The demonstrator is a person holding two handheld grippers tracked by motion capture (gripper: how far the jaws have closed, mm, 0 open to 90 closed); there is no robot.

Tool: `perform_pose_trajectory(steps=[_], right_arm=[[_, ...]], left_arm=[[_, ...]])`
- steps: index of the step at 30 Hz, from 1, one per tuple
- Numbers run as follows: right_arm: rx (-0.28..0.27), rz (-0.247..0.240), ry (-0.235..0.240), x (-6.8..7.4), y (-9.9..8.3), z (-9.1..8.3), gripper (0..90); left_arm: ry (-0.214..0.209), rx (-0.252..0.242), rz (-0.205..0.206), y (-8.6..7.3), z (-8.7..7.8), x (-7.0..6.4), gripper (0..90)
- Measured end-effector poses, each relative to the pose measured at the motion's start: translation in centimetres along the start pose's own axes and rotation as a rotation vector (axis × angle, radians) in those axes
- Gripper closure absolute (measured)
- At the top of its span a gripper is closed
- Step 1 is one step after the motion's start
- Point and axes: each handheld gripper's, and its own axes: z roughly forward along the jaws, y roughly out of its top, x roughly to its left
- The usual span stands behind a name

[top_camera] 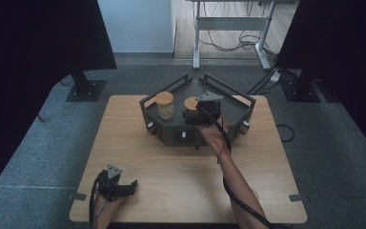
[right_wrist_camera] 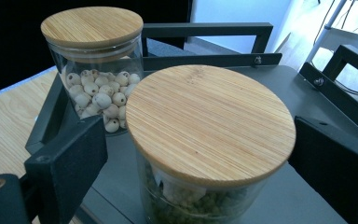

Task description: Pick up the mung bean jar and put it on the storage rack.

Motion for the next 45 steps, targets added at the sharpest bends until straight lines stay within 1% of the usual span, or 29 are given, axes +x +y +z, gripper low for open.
perform_pose_trajectory(steps=[18, 26, 34, 45], right_arm=[[-0.033, -0.010, 0.005, -0.3, 0.2, -2.2, 4.9], [-0.036, -0.018, 0.009, -0.3, 0.1, -3.4, 5.3], [-0.040, -0.026, 0.018, -0.5, -0.3, -4.7, 5.9], [-0.039, -0.024, 0.026, -0.9, -0.9, -5.7, 6.2]], left_arm=[[0.000, 0.000, 0.002, 0.0, 0.0, 0.0, 2.9], [0.000, 0.000, 0.002, 0.0, 0.0, 0.0, 3.0], [0.000, -0.001, 0.001, 0.0, 0.0, 0.0, 2.9], [0.000, -0.001, 0.000, 0.0, 0.0, 0.0, 2.9]])
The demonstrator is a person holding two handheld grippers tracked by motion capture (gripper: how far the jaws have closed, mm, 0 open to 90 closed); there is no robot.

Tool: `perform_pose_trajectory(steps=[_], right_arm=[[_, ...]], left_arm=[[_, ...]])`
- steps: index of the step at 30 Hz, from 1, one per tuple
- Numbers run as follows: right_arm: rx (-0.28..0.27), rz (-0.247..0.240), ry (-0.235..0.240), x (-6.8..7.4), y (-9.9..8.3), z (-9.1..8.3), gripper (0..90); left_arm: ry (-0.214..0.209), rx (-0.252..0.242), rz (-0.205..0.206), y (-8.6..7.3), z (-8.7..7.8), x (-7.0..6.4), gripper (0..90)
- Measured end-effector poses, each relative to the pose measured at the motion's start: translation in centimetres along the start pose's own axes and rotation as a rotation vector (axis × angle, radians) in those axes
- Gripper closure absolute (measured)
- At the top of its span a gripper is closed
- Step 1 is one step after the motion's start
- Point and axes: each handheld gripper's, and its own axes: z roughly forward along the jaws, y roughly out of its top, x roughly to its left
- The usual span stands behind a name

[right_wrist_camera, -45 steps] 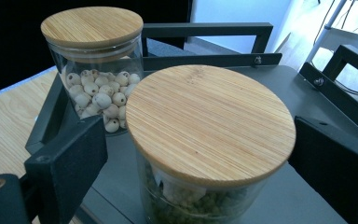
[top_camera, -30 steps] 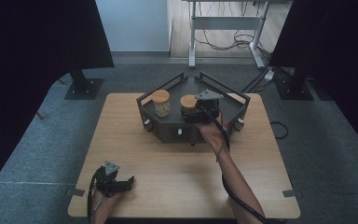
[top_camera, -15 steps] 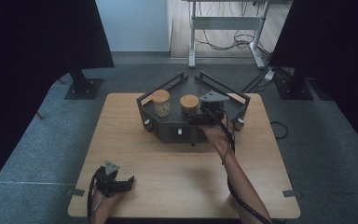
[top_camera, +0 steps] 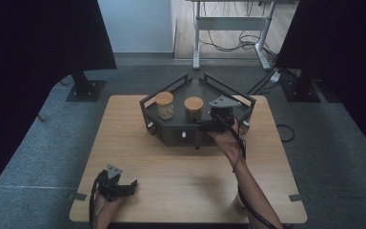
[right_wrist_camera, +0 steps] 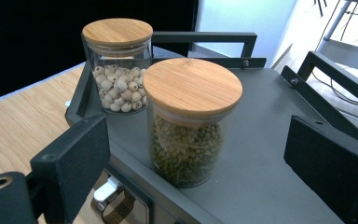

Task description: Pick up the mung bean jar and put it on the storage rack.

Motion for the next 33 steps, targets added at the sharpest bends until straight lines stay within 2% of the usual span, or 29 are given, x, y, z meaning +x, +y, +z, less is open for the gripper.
perform_pose_trajectory(steps=[11, 25, 33], right_arm=[[-0.010, -0.017, 0.008, 0.0, -0.7, -1.6, 6.8], [-0.008, -0.022, 0.002, -0.3, -2.1, -2.8, 7.2], [-0.008, -0.043, 0.000, -0.1, -2.7, -3.4, 8.0]], left_arm=[[0.000, 0.000, 0.000, 0.0, 0.0, 0.0, 2.9], [0.000, 0.002, 0.002, 0.0, 0.0, 0.0, 2.9], [0.000, 0.000, 0.000, 0.0, 0.0, 0.0, 2.9]])
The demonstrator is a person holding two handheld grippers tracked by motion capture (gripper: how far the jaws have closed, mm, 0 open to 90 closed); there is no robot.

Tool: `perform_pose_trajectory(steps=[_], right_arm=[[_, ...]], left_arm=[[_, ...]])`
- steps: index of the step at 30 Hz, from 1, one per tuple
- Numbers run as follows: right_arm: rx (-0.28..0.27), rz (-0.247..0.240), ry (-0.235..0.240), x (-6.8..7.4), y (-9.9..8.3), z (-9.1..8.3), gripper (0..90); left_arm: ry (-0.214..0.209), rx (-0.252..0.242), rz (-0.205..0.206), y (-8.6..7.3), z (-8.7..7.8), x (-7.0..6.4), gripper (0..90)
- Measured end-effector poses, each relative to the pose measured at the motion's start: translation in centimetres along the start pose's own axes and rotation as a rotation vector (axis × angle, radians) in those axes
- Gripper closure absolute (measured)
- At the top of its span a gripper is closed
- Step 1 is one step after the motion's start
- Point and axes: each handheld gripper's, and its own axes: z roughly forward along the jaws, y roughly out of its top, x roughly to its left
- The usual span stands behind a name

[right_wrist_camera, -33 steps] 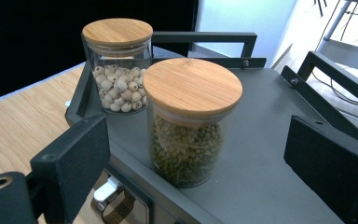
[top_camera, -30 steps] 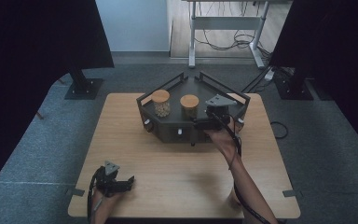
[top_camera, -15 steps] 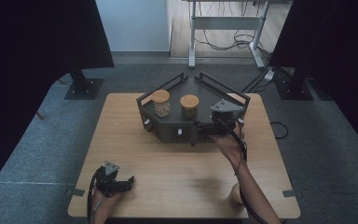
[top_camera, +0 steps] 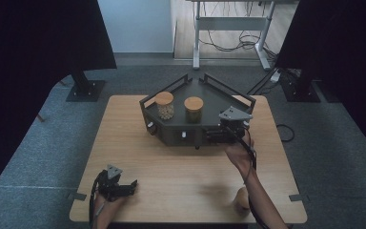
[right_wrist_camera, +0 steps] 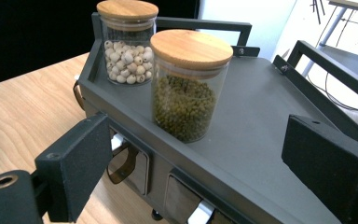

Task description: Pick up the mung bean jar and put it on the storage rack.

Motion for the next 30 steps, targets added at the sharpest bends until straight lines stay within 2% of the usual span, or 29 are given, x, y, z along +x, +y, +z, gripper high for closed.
perform_pose_trajectory(steps=[7, 30], right_arm=[[0.000, -0.010, -0.002, 0.0, -0.5, -0.5, 8.1], [-0.005, 0.002, -0.035, -0.9, -2.4, -2.4, 8.5]], left_arm=[[0.000, 0.000, 0.000, 0.0, 0.0, 0.0, 2.9], [0.000, 0.000, 0.000, 0.0, 0.0, 0.0, 2.9]])
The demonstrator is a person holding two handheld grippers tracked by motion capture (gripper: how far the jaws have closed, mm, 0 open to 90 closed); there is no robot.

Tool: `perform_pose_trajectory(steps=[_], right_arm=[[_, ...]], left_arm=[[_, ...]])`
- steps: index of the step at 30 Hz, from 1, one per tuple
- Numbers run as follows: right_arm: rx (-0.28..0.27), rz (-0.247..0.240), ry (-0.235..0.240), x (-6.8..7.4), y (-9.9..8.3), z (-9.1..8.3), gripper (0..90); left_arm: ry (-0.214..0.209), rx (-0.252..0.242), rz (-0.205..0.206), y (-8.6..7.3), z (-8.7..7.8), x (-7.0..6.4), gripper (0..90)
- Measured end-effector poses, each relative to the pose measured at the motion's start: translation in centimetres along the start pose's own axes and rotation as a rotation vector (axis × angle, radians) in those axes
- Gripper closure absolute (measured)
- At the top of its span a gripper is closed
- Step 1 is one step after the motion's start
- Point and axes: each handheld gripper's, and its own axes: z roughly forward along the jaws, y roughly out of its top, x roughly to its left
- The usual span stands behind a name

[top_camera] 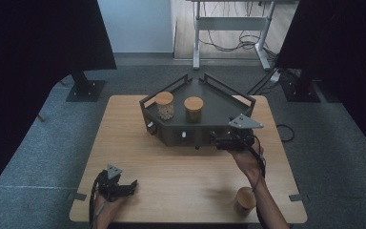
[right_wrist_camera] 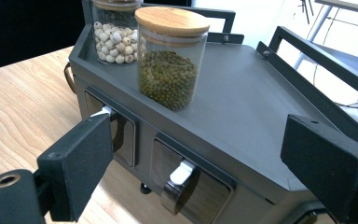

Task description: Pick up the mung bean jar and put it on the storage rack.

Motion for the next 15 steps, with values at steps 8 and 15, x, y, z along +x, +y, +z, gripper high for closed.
perform_pose_trajectory(steps=[8, 15], right_arm=[[-0.006, 0.014, -0.009, -0.4, -0.8, -0.8, 8.7], [-0.007, 0.016, -0.017, -0.8, -1.4, -1.3, 8.8]], left_arm=[[0.001, 0.001, -0.001, 0.0, 0.0, 0.0, 2.9], [0.003, 0.000, -0.003, 0.0, 0.0, 0.0, 2.8]])
